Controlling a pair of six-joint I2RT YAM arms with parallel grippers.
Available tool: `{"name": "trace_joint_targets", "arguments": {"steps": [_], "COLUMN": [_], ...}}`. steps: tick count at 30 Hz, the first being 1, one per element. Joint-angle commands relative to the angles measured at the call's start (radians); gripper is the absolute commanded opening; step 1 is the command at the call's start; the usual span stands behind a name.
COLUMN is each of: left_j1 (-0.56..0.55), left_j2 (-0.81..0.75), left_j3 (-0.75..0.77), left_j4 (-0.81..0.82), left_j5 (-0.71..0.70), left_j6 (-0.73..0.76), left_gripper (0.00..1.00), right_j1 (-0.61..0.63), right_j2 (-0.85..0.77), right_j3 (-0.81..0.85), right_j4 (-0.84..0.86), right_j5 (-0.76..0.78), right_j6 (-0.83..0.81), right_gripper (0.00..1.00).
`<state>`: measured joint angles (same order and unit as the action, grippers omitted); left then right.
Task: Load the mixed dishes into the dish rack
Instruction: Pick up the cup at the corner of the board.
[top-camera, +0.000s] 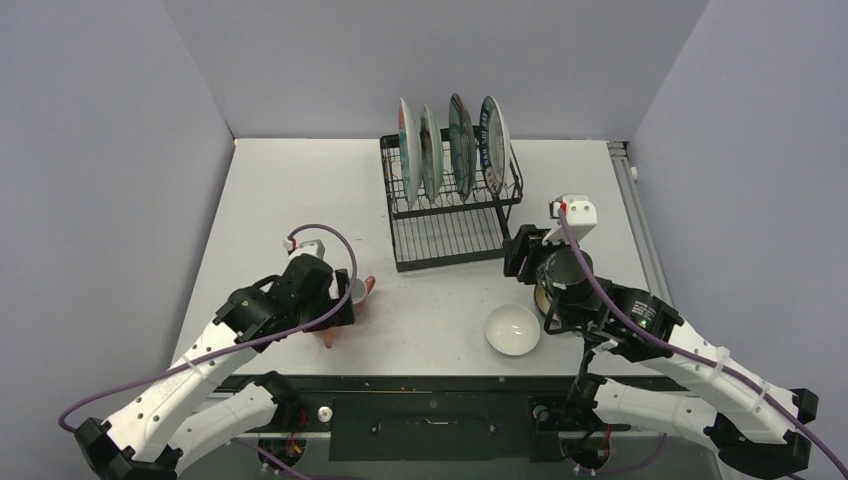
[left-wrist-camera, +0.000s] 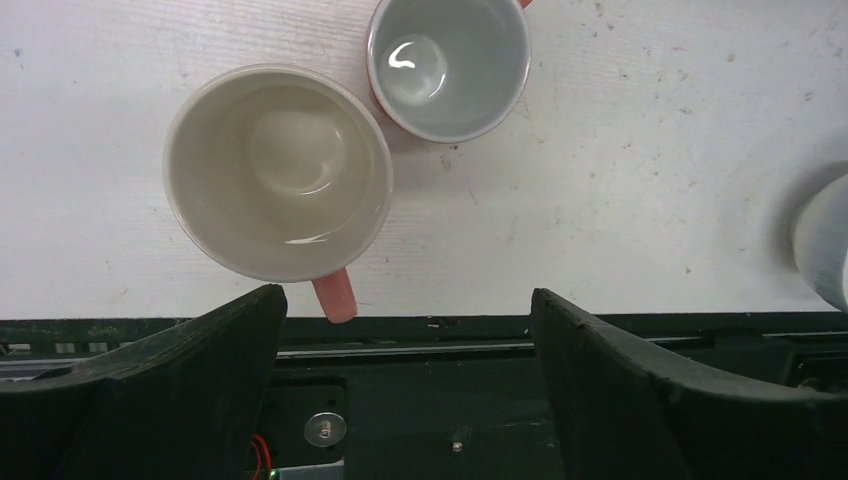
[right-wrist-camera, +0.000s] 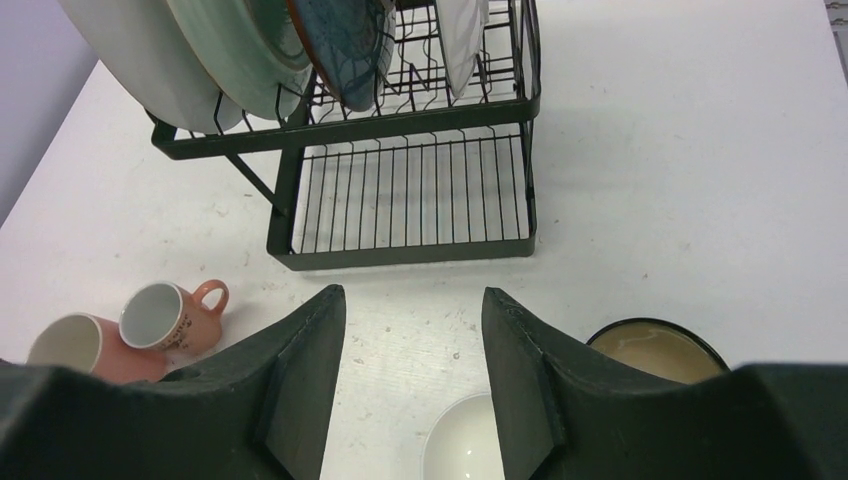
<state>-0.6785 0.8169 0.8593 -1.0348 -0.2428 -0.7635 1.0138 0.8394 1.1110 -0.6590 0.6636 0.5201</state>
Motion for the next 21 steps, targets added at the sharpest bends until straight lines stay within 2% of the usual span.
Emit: {"name": "trace_joint_targets", "arguments": {"steps": [1, 9, 21], "left_j1": [0.004, 0.007, 0.010], "left_j2": [0.054, 0.195, 0.311], "left_j3": [0.010, 0.007, 0.008], "left_j4": [0.018, 0.069, 0.096], "left_j5": [-0.045, -0.054, -0.082], "left_j6": [-0.007, 0.030, 0.063], "left_gripper": [0.89, 0.79, 0.65], "right_j1": [-0.007, -0.012, -0.022], "right_j2": [-0.031, -0.072, -0.084], "right_j3": [-0.029, -0.061, -0.081], "right_j4": [0.001, -0.011, -0.007], "right_j5": [-0.028, -0.042, -0.057], "right_j6": [0.017, 0.013, 0.011], "right_gripper": [0.48, 0.47, 0.45]}}
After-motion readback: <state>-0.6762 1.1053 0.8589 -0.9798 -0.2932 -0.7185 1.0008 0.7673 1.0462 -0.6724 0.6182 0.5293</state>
